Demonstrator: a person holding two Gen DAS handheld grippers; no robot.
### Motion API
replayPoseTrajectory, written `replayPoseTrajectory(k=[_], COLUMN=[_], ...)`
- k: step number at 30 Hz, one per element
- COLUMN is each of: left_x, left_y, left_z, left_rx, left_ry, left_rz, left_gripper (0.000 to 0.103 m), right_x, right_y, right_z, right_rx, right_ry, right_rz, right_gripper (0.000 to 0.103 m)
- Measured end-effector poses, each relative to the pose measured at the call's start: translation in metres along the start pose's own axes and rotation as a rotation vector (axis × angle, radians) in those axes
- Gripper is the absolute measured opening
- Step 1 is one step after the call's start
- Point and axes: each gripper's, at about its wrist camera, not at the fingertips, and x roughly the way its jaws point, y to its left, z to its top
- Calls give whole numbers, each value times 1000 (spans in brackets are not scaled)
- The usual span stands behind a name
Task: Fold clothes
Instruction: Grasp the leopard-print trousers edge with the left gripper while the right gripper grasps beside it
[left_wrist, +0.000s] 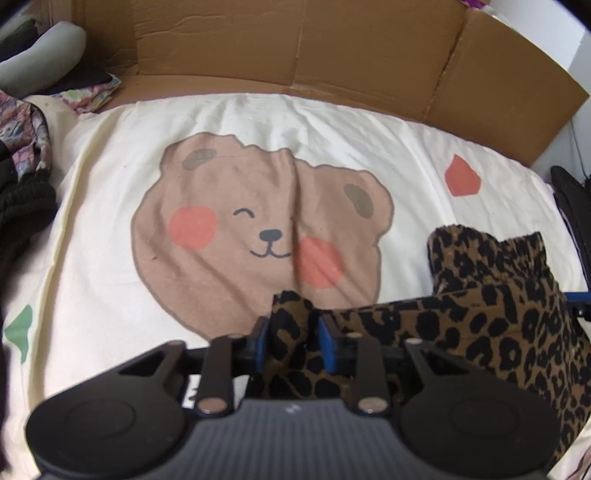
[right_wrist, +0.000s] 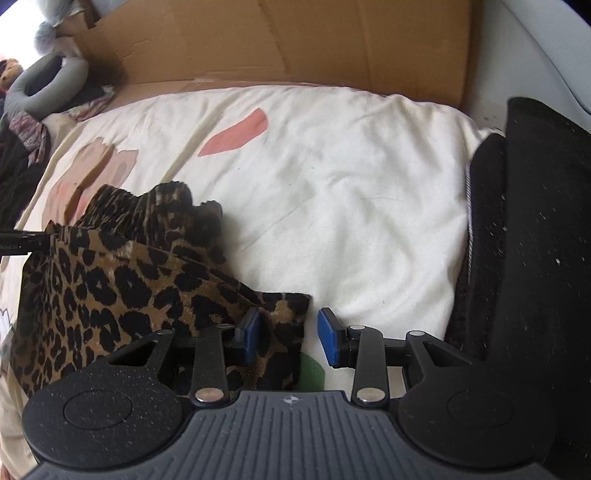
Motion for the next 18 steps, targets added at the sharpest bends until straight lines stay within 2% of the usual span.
replayPoseTrajectory(k=[1,3,14,18], left_x=[-1,-3,-52,-72], left_y=[0,1,4,-2], left_z=[-1,-2,-6,-11], left_rx=[-3,-6,-46,-11], left_ry=[-1,-8,-113,-159], left_rz=[-6,-9,22,39], left_gripper=[16,11,9,9], right_x=[-1,-3,-54,-72], right_y=[1,2,-6,-4], right_z=[0,1,1,-2], right_rx=[-7,-24,34,42], right_ry=[1,-1,-122,-153], right_rz=[8,18,16,29], right_gripper=[14,9,7,6])
